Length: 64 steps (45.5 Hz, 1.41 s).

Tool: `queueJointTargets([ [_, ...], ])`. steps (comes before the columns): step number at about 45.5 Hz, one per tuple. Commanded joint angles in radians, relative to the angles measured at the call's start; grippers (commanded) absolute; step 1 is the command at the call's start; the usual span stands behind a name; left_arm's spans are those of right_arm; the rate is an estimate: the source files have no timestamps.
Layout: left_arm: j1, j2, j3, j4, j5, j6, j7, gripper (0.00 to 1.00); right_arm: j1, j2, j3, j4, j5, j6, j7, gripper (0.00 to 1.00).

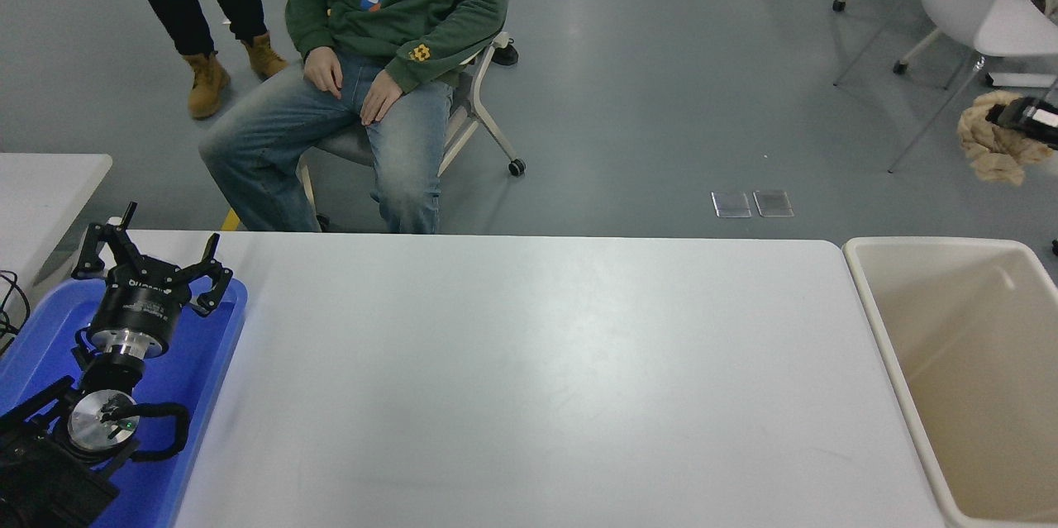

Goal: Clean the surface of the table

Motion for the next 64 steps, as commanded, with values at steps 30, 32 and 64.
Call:
queueJointTargets([
  [30,0.000,0.000,0.000,0.000,0.000,0.000,0.000,1.00,-0.019,0.232,-0.411,-0.318,0.855,-0.370,0.001,0.00],
  [32,0.000,0.000,0.000,0.000,0.000,0.000,0.000,1.00,-0.028,0.232,-0.408,-0.320,0.859,-0.370,0.001,0.00],
  [64,0.000,0.000,0.000,0.000,0.000,0.000,0.000,1.00,-0.145,0.243,-0.396,-0.326,1.059,-0.381,0.000,0.00],
])
